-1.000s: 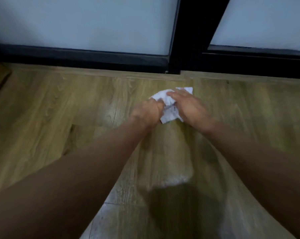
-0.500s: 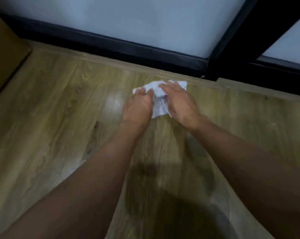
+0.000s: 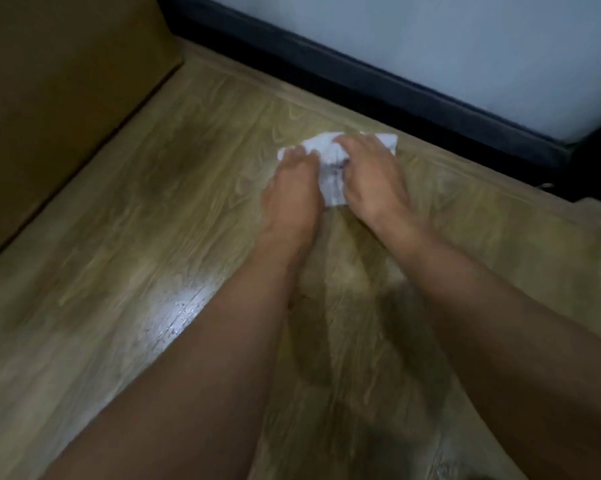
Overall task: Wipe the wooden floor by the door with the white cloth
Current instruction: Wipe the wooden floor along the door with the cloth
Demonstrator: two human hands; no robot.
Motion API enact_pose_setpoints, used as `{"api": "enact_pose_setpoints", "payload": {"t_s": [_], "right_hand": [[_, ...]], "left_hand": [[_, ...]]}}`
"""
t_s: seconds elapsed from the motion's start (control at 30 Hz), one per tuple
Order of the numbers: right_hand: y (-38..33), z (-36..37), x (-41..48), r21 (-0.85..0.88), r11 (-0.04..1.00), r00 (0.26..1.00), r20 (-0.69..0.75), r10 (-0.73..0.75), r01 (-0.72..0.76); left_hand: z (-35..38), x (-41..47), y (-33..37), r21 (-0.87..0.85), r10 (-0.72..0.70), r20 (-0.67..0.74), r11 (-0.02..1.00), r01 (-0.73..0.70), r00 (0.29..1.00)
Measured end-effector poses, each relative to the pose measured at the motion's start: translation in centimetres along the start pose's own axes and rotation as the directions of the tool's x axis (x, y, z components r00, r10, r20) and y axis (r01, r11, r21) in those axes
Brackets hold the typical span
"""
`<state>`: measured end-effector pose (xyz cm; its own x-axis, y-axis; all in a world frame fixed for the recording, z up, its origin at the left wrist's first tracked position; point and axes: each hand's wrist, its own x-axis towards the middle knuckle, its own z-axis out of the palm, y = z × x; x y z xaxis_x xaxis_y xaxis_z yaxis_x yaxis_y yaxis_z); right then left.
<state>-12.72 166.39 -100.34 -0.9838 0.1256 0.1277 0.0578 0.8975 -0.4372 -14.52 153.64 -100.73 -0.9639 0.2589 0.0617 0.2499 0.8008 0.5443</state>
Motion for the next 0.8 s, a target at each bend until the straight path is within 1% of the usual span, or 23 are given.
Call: {"api": "enact_pose_setpoints", "payload": {"t_s": [0.03,0.07,0.1,0.13,0.2,0.23,0.3,0.33,0.37,0.4,0.47,0.53,0.6,0.63,0.7,0.73,0.8], "right_hand": [[-1.6,1.1,2.1,-0.011,1.000,1.000,0.016,0.007,-0.007],[-3.3,2.2,3.9,-0.030,0.999,0.999,0.051,0.016,-0.015],[-5.1,3.1,5.1,-0.039,0.999,0.996,0.083,0.027,-0.024],[-6.6,3.7,5.6,-0.036,0.999,0.994,0.104,0.023,-0.020],[-7.8,4.2,5.0,-0.018,0.999,0.984,0.175,-0.031,0.035],[-7.5,4.1,3.8,0.005,0.995,0.979,0.182,-0.097,0.098],[-5.9,3.3,1.1,0.060,0.975,0.964,0.150,-0.221,0.214],[-4.9,2.8,0.2,0.062,0.969,0.958,0.147,-0.246,0.239],[-4.1,2.4,0.4,0.060,0.971,0.958,0.160,-0.238,0.231],[-4.0,2.1,1.2,0.058,0.978,0.962,0.178,-0.208,0.201],[-5.5,2.2,4.3,0.071,0.990,0.973,0.192,-0.130,0.119],[-8.4,2.6,8.1,0.089,0.995,0.976,0.209,-0.059,0.041],[-11.0,3.6,10.5,0.063,0.998,0.962,0.271,-0.007,-0.011],[-11.9,4.3,10.7,0.039,0.999,0.948,0.318,-0.005,-0.008],[-12.6,5.2,9.3,-0.013,0.993,0.933,0.345,-0.106,0.117],[-12.4,5.1,7.9,0.004,0.983,0.931,0.322,-0.174,0.182],[-11.0,4.3,4.6,0.058,0.963,0.922,0.279,-0.269,0.264]], "left_hand": [[-0.8,1.4,-0.7,-0.101,-0.107,-0.049,0.990,0.102,0.993],[-1.8,2.5,-1.4,-0.185,-0.238,-0.083,0.958,0.220,0.968],[-2.9,3.1,-2.1,-0.183,-0.312,-0.106,0.939,0.290,0.944],[-3.8,3.3,-2.9,-0.149,-0.337,-0.122,0.936,0.318,0.934],[-5.1,2.0,-3.8,-0.043,-0.299,-0.136,0.954,0.296,0.944],[-5.2,0.8,-4.2,-0.027,-0.282,-0.126,0.959,0.281,0.951],[-4.6,-1.3,-4.7,-0.010,-0.182,-0.134,0.983,0.183,0.974],[-4.2,-1.8,-5.1,0.006,-0.132,-0.124,0.991,0.134,0.984],[-3.8,-1.8,-5.4,0.024,-0.099,-0.116,0.994,0.103,0.988],[-3.7,-1.1,-5.6,0.034,-0.099,-0.123,0.994,0.104,0.987],[-4.3,0.8,-5.4,0.020,-0.190,-0.116,0.981,0.193,0.975],[-5.7,3.3,-5.1,-0.015,-0.322,-0.115,0.946,0.323,0.940],[-6.7,5.5,-6.2,-0.018,-0.420,-0.115,0.907,0.421,0.900],[-7.2,6.0,-7.0,-0.025,-0.446,-0.117,0.895,0.446,0.887],[-7.9,5.6,-8.0,-0.039,-0.445,-0.130,0.895,0.444,0.886],[-8.0,4.6,-8.0,-0.030,-0.436,-0.141,0.899,0.436,0.889],[-7.5,1.6,-7.2,0.022,-0.412,-0.164,0.907,0.421,0.896]]}}
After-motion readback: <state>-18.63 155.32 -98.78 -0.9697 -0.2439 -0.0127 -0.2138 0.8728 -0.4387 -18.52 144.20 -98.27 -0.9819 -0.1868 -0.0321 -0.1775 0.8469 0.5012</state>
